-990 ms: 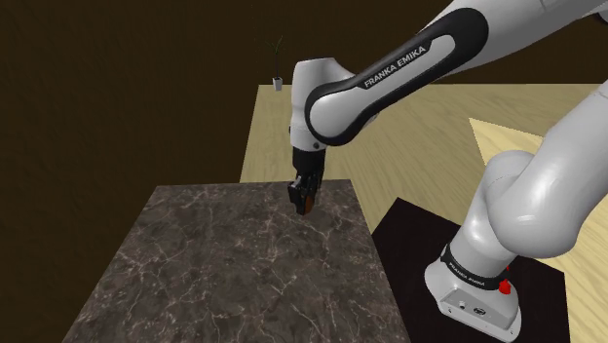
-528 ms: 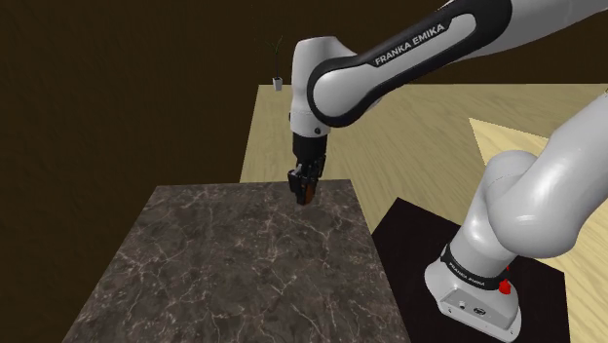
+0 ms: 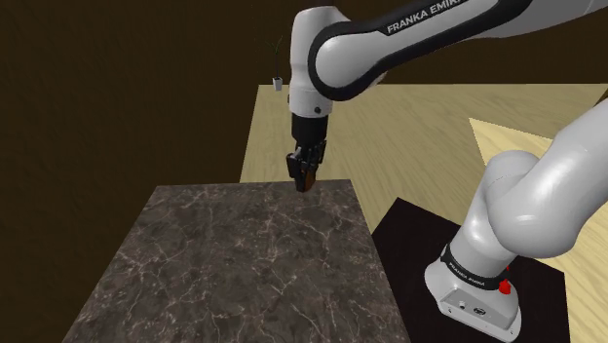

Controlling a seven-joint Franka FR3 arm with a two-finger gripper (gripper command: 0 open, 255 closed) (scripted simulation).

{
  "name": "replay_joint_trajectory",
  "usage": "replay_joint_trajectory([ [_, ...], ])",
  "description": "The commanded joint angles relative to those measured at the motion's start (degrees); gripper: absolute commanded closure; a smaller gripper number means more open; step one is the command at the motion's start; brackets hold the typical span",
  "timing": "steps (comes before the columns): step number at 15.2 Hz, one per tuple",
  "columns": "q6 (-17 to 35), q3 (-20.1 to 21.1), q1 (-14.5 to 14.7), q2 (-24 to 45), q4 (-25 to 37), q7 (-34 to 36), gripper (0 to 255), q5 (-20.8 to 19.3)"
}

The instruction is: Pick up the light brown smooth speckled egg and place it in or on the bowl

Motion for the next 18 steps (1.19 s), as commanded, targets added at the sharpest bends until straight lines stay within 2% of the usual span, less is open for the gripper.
replay_joint_trajectory([
  [1,-1.81,-0.21,-0.11,-0.78,1.00,0.15,255,-0.20],
  [9,-8.01,-0.59,-0.28,-2.40,5.64,1.15,255,-0.78],
  [18,-5.03,8.60,4.77,2.26,10.06,13.70,255,2.24],
])
